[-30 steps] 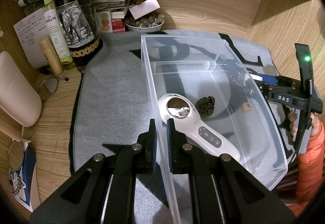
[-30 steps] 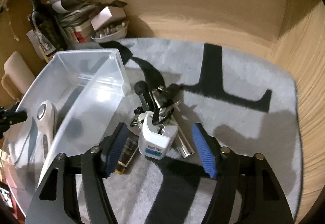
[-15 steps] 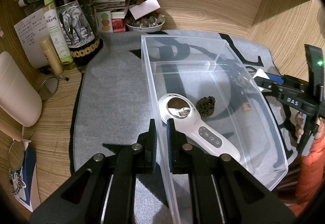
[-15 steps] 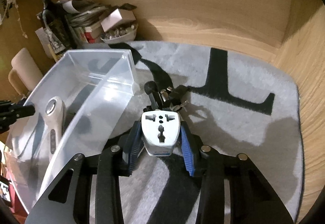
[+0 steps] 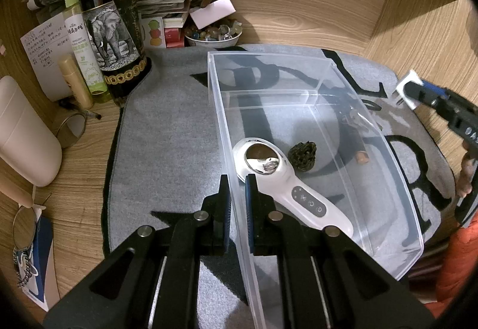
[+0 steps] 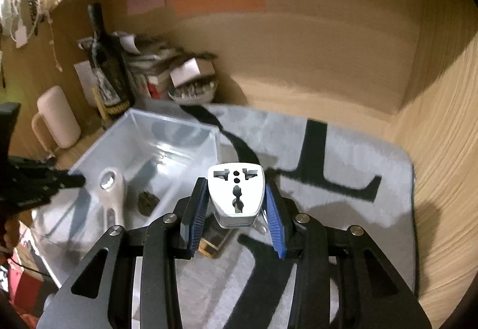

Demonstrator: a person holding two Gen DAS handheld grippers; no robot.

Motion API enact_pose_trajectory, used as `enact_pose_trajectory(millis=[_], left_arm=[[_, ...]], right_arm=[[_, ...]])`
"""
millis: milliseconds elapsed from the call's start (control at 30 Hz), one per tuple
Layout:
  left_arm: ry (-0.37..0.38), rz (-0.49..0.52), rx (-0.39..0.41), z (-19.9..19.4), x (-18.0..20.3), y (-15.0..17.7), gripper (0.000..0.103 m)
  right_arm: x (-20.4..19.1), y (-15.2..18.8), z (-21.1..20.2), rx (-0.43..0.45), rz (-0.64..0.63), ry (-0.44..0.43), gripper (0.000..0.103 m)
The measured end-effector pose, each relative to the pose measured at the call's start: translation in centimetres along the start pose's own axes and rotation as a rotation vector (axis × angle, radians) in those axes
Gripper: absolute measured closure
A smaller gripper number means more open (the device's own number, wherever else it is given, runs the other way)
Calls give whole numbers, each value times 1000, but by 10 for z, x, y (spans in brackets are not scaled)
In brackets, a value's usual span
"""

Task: Organize rigid objects
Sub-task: 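Lift the plug adapter into the box and open the right tool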

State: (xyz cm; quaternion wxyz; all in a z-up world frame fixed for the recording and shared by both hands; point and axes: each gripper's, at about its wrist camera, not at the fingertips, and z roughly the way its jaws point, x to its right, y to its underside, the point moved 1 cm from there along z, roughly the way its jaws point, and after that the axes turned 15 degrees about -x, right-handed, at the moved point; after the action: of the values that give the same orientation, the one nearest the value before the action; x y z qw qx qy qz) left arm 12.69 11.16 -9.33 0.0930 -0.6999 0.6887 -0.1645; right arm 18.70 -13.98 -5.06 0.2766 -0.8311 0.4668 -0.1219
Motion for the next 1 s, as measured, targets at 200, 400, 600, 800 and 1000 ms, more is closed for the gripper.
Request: enact_pose_trajectory(millis=[200,400,600,800,1000], left_arm=[[0,0,0,0,0,0,95],[-1,0,0,0,0,0,95],[-1,0,0,0,1,0,95],[2,0,1,-1,1,-1,95],[1,7,1,-2,3,-2,95]], right_arm=[[-14,-9,-19,62,-33,-3,69],[-31,-17,-29,98,-71,-14,69],[-55,-26,-22,98,-127,-37,69],[-78,-33,2,51,-181,-48,69],[-94,-36,29,-18,-212,-68,69]])
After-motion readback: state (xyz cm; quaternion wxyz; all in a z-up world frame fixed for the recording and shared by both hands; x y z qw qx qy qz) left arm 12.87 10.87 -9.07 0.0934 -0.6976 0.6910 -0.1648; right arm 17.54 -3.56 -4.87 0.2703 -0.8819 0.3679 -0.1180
